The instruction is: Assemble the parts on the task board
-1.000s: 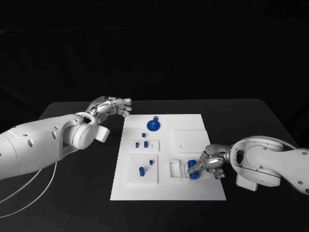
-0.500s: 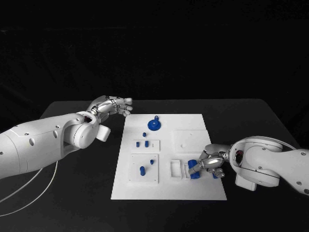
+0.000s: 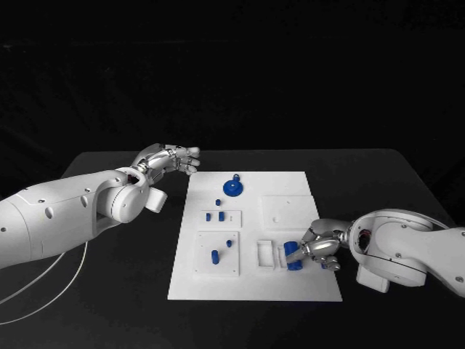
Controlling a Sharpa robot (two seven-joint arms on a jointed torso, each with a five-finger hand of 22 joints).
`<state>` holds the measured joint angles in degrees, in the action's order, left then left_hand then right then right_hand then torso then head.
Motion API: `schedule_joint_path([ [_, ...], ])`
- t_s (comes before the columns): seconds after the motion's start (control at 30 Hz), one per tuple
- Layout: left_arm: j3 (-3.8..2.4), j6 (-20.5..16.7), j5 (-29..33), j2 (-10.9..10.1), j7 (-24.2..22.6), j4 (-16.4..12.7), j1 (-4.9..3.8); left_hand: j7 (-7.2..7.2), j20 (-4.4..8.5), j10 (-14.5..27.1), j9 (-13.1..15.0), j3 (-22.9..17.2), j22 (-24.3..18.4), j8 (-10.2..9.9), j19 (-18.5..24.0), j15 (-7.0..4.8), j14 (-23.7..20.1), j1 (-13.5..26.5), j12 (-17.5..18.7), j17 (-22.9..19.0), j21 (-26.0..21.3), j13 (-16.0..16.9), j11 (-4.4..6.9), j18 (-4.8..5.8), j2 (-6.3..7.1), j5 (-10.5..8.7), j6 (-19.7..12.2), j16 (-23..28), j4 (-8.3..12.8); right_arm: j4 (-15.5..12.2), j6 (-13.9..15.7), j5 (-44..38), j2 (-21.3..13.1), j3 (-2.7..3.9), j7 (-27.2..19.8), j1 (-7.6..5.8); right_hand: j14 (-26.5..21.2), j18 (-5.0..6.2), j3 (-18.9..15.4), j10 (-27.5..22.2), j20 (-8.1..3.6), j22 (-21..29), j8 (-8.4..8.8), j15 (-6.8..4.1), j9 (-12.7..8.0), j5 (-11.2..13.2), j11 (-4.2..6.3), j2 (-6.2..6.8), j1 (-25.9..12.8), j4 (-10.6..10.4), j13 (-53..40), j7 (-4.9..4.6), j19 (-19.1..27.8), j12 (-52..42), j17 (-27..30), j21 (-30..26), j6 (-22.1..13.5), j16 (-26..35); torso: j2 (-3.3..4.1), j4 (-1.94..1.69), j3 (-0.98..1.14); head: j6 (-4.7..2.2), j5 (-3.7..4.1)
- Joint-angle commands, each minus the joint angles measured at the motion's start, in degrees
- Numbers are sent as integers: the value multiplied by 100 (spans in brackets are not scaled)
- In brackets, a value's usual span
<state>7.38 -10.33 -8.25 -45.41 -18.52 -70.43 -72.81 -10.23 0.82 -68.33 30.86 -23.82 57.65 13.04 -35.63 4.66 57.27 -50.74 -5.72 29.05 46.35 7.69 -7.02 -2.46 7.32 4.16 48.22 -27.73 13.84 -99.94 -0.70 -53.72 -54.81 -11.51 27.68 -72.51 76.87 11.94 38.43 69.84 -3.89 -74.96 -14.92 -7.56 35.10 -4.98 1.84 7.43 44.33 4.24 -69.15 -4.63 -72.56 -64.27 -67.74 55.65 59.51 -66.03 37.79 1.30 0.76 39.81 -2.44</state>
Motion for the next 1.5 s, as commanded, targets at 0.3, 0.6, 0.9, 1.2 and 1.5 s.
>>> schedule_joint_path([
  [0.3, -3, 58, 33, 14, -30, 5, 4, 0, 17, 47, -9, -3, 15, 18, -5, 5, 40, 0, 25, 17, -27, -2, 3, -83, -43, 34, -29, 39, 39, -152, 216, 624, -54, 36, -117, -181, 0, 306, -5, 40, 18, -70, -41, -24, 55, -85, -5, 65, -31, 21, 6, 3, -36, 30, 15, 24, 63, -33, 1, -3, -5, -12, -8],
  [0.6, -3, 59, 33, 17, -21, -2, 3, -1, 15, 47, -10, 0, 18, 19, -7, 6, 42, 14, 25, 24, -28, -2, 2, -81, -47, 39, -29, 45, 35, -132, 201, 598, 161, 36, -104, -190, -7, 306, -4, 17, 13, -69, -34, -27, 61, -155, -4, 63, -33, 60, 32, 4, -32, 67, 29, 31, 57, -33, 3, -3, -12, -31, -22],
  [0.9, -3, 57, 33, 13, -1, -6, 3, -1, 15, 47, -11, 1, 20, 20, -7, 7, 43, 19, 26, 27, -29, -2, 2, -80, -49, 41, -30, 48, 33, 31, 116, 616, 418, 24, -47, -189, -8, 306, -12, 15, 14, -68, -33, -26, 63, -145, -4, 74, -40, 73, 35, 3, -30, 71, 34, 34, 57, -33, 6, -6, -15, -20, -38],
  [1.2, -3, 64, 33, 13, 1, -7, 2, -1, 14, 47, -12, 2, 21, 20, -7, 7, 43, 25, 26, 31, -31, -2, 2, -80, -49, 42, -30, 51, 31, 116, 79, 440, 590, 6, -25, -187, -9, 306, -18, 13, 14, -68, -31, -26, 65, -133, -5, 84, -44, 86, 37, 3, -28, 75, 38, 36, 56, -34, 6, -3, -9, -18, -74],
  [1.5, -3, 64, 33, -3, 8, -10, 2, -1, 14, 47, -13, 2, 23, 21, -7, 7, 44, 29, 27, 35, -32, -2, 2, -80, -51, 43, -31, 55, 31, 157, -84, 440, 607, -14, 58, -179, -12, 306, -34, 5, 16, -63, -25, -24, 69, -63, -6, 110, -85, 83, 44, 2, -19, 88, 52, 36, 54, -33, 6, -1, -7, 5, -100],
])
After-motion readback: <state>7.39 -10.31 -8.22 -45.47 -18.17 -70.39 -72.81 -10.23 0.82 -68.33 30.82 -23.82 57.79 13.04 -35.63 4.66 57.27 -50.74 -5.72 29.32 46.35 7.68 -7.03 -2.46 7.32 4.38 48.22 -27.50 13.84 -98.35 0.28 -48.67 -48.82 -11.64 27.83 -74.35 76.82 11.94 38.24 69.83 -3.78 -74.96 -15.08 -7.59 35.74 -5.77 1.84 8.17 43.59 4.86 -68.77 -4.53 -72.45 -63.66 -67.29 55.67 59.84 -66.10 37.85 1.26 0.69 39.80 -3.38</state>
